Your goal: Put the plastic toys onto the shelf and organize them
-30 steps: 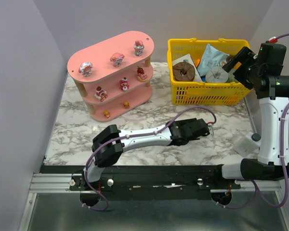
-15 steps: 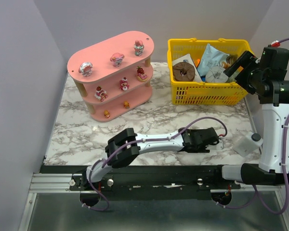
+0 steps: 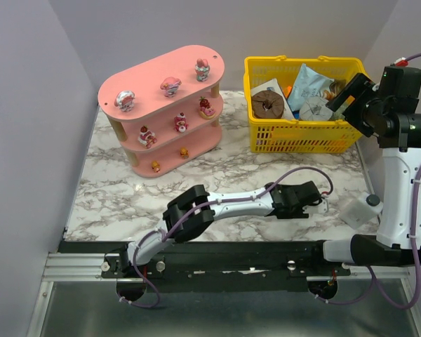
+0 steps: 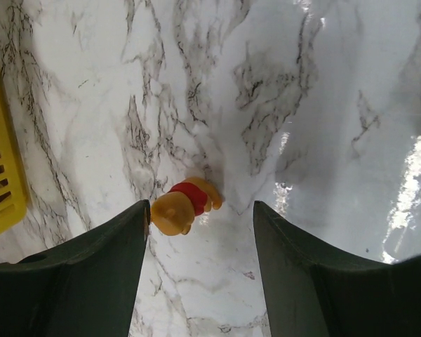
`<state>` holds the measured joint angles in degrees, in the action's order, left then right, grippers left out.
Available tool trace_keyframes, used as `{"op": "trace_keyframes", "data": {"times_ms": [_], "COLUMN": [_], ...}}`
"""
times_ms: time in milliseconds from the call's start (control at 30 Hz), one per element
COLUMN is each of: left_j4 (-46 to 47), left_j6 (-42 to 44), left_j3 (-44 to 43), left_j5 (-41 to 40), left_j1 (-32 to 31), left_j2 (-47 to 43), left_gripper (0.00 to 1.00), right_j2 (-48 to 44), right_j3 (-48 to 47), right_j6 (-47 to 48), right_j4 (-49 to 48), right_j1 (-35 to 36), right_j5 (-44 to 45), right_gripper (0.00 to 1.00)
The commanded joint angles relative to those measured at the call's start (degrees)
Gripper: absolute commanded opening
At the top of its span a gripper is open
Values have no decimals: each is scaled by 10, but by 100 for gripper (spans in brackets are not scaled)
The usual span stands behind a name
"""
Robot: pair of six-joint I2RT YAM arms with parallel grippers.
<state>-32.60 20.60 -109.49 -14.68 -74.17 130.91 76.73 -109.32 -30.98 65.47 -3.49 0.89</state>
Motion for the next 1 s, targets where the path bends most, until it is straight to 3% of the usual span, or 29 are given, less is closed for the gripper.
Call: {"op": "trace_keyframes", "data": {"times_ms": [0,300,767,967], "left_j4": [6,-1,-9,-1], "left_j6": [0,-9,-21,-51], "left_j3": [-20,-22,-5,27], "left_j5": [13,33,42,5], "left_j1": [17,24,23,28], "left_j2": [17,29,29,18], "left_gripper": [69,66,44,41], "right_j2": [5,10,1,-1], "right_j3": [-21,-20,-5,4], "right_j6": [6,9,15,14], "right_j4": [21,20,14,6], "right_j1": [-4,-4,-4,-4], "right_j5": [-1,1,10,6], "right_gripper": [92,92,91,91]}}
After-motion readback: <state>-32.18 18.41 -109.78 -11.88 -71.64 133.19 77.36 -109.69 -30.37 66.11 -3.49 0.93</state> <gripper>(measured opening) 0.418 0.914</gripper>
